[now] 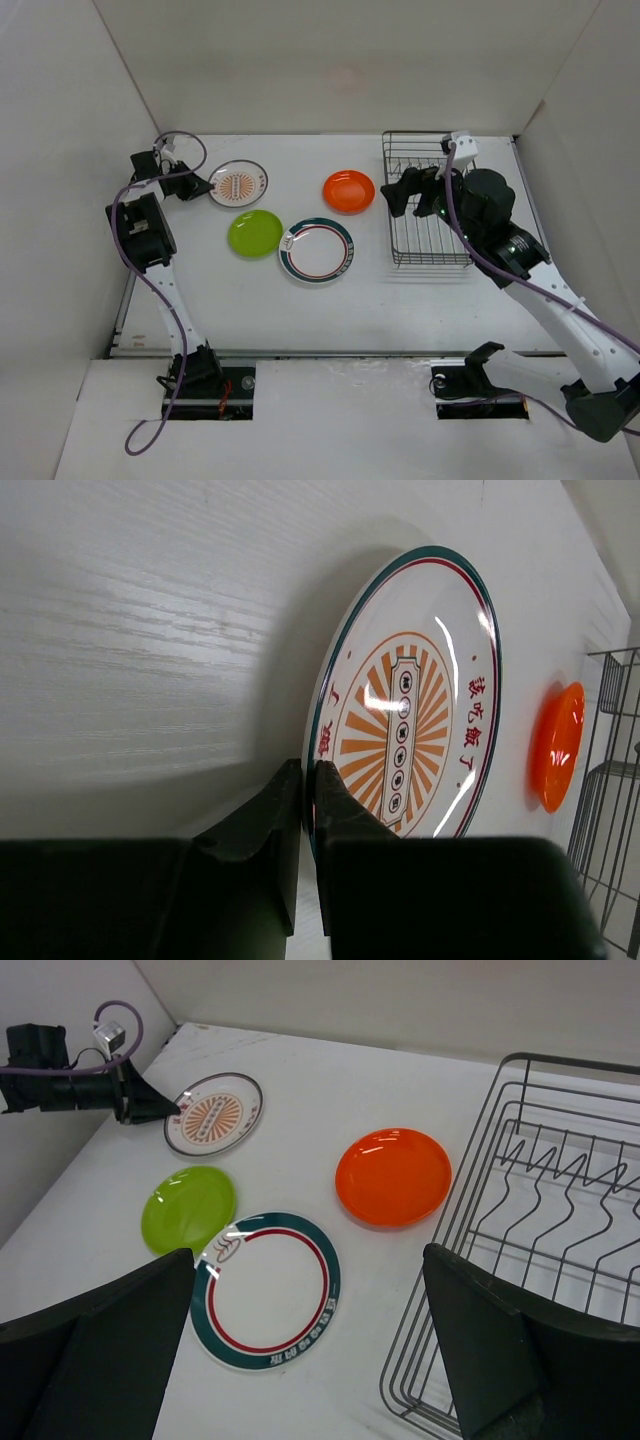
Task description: Load the plates into the dish rack
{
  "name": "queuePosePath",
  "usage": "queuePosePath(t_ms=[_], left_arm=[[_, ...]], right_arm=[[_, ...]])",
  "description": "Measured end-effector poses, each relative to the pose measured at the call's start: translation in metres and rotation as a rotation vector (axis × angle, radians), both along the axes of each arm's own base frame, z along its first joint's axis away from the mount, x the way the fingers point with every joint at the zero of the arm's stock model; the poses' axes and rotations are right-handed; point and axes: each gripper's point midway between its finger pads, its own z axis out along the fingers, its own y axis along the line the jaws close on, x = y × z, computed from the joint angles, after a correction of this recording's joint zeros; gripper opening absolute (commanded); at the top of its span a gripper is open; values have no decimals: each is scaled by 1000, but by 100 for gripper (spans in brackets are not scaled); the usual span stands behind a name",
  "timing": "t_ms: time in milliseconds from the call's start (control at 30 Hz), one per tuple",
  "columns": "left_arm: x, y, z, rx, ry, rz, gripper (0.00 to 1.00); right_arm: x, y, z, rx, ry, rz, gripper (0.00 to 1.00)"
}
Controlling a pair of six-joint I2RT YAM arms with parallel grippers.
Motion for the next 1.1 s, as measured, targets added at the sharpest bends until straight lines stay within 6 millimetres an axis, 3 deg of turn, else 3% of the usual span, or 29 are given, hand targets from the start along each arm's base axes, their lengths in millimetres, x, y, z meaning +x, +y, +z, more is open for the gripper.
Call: queuePosePath(t_ms=[133,367,500,633,767,933,1100], left_arm=[[-6,-10,4,-41,-11,-53,0],[-22,-34,25,-171,-59,-164,0],[-18,-41,67,-210,-150,-202,0],[-15,-47,134,-233,-293,-236,0],[-34,-62,192,-260,-407,-311,0],[-65,-90,228,-286,-468,-446,0],[-92,-113,235,-309,-466,-521,0]], right_arm=[[8,1,-5,6,18,-10,100],[29,30,-43,23,114,69,100],[36,51,-64,49,154,141,100],[47,70,-79,72,179,198,100],[54,89,-96,90,205,264,100],[56,117,-86,173,180,399,100],[64,142,-52,285,117,500,96]])
